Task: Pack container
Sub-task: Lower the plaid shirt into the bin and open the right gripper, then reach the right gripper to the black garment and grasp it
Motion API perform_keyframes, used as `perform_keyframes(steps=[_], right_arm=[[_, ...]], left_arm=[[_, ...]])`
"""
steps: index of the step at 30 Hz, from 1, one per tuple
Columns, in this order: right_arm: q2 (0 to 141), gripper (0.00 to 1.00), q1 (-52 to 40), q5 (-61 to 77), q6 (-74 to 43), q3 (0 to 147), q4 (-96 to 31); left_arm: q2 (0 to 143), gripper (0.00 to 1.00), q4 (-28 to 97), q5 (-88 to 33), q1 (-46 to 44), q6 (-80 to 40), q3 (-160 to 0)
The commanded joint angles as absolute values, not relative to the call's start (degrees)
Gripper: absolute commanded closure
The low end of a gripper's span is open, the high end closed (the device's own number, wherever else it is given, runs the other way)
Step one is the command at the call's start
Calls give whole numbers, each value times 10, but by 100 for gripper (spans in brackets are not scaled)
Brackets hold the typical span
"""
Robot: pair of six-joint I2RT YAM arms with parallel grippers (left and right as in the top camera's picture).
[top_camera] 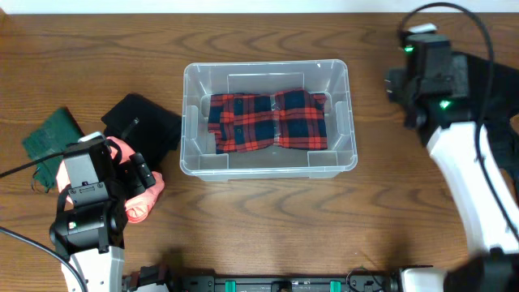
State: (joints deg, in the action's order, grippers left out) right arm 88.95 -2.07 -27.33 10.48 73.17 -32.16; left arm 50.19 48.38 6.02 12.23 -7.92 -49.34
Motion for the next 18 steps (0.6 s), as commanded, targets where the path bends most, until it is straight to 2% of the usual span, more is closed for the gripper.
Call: perform_keyframes(steps=[1, 9, 18], right_arm=[[961, 1, 46, -233, 95, 717, -335], [1115, 1, 129, -236, 120, 717, -275], [1198, 1, 187, -242, 129, 717, -200]], left_arm=[[502, 2, 484, 50, 125, -85, -507], [502, 2, 479, 50, 125, -85, -507], [502, 2, 477, 50, 125, -85, -507]])
